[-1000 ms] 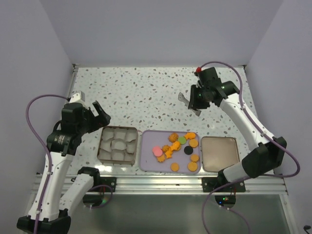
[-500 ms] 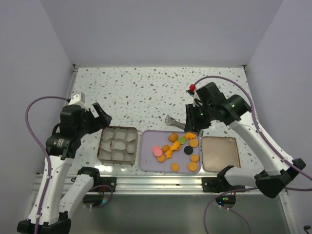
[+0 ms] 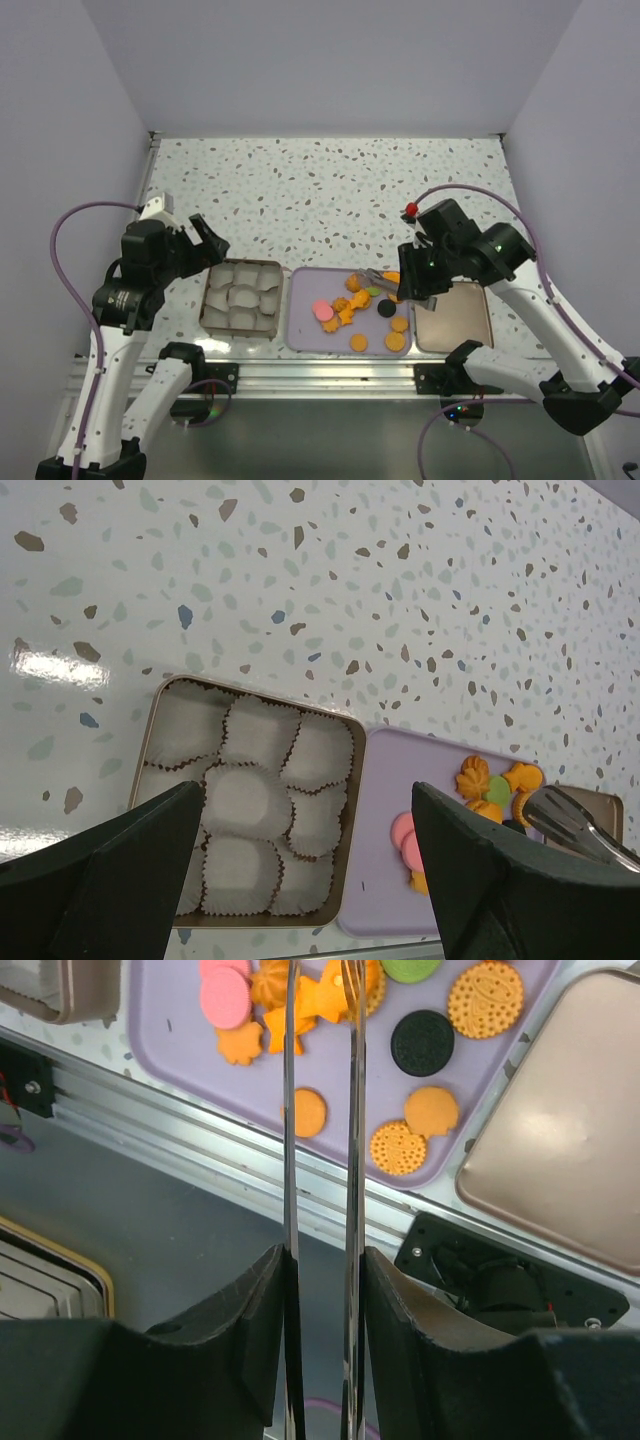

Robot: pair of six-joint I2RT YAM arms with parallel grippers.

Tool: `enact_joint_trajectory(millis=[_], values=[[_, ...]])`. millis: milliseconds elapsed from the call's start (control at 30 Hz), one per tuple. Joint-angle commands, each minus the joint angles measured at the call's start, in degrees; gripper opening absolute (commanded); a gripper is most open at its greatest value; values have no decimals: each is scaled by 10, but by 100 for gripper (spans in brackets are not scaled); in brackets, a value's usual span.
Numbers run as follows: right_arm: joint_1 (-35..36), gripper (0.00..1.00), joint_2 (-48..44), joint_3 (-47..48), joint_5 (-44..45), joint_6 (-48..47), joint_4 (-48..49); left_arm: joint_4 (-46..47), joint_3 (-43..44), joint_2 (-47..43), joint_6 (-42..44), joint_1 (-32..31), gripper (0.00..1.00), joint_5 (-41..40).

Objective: Pack the cookies

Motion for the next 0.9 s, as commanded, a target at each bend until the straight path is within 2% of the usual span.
enact_joint_trajectory(millis=[0,400,867], values=[[3,38,-12,-12,17,10,-48,3,-7,-8,6,-2,91,12],[6,43,7,-56,25,10,-33,-8,-14,-21,5,-2,91,8],[14,45,24,-90,-17,22,21,-34,-6,-35,12,-2,91,-8]])
